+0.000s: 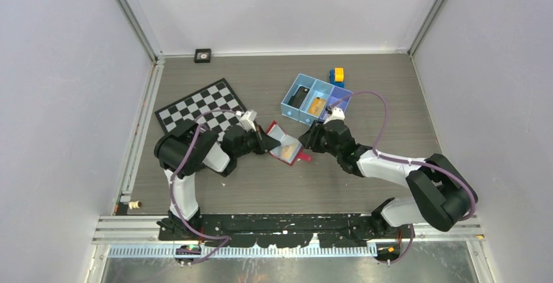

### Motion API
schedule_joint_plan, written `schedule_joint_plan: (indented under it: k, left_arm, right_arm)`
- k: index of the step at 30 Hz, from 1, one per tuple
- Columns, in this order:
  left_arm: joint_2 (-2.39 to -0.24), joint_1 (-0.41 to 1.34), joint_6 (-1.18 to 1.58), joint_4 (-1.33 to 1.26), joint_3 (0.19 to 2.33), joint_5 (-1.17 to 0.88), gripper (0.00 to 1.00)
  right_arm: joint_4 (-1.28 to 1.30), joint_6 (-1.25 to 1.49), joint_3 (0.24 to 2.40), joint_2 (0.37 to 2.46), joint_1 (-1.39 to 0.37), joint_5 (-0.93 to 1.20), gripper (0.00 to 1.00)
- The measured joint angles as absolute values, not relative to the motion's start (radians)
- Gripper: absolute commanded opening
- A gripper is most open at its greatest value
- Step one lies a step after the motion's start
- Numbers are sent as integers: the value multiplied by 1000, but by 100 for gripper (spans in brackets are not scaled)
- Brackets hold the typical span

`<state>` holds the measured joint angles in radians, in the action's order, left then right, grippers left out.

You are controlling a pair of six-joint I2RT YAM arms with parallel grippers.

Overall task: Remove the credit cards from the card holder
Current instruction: Pick up the card holder from the center of the board.

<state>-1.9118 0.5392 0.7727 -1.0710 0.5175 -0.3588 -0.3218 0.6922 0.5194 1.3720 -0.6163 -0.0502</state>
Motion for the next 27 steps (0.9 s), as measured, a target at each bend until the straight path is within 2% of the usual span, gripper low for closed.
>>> schedule_joint_plan:
  k: [3,4,12,27]
  left_arm:
    - [-1950,499,858,-1190,472,-410,0]
    - [-1961,485,887,-1214,467,-426,0]
    - [-1877,461,1007,-1308,436,-444,0]
    - [-1647,463,1150,-1339,424,-414,0]
  right_arm:
    - [-360,701,486,1345,-616,-46,80]
    - [-372,709,470,1333,-616,-43,82]
    - [-427,761,404,1275,-616,-16,86]
    - [-779,891,282,1275,-616,149,89]
